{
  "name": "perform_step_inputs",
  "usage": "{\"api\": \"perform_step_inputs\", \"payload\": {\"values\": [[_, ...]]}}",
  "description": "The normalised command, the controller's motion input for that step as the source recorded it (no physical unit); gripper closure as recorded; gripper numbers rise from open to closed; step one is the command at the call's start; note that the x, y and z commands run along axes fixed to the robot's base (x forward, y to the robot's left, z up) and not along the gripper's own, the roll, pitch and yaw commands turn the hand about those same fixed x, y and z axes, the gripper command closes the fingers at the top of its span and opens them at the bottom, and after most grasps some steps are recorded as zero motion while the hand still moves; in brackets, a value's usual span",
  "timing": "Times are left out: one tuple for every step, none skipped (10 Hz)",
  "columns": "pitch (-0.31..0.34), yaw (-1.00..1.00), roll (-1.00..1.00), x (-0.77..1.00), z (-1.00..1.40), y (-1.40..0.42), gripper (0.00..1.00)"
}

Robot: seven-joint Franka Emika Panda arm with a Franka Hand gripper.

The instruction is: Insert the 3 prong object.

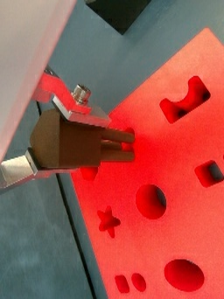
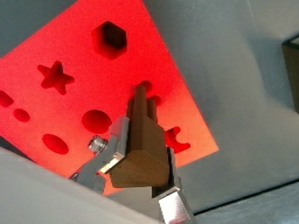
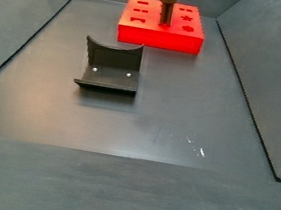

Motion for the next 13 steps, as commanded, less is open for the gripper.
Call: {"api": "perform_step_inputs", "payload": {"values": [[0.014, -0.23, 0.19, 0.00, -0.14, 0.00, 1.00], [0.013, -0.26, 0.19, 0.05, -0.17, 0.06, 1.00], [0.020, -0.25, 0.16, 0.07, -0.13, 0.03, 1.00], [0.020, -0.16, 0.05, 0.03, -0.12, 0.02, 1.00], [0.000, -0.09, 0.00, 0.00, -0.17, 0.01, 1.00], [0.000, -0.03, -0.06, 0.00, -0.24, 0.00, 1.00], [0.000, 0.00, -0.12, 0.02, -0.31, -0.05, 1.00], [-0.063, 0.00, -0.17, 0.00, -0.72, 0.00, 1.00], [-0.051, -0.01, -0.10, 0.00, -0.96, 0.08, 1.00], [-0.020, -0.03, -0.05, 0.00, -1.00, 0.10, 1.00], [-0.004, -0.03, -0.01, 0.00, -1.00, 0.04, 1.00], [0.000, -0.06, 0.00, 0.00, -1.00, 0.00, 1.00], [0.173, -0.09, 0.00, 0.13, -0.50, -0.01, 1.00]]}}
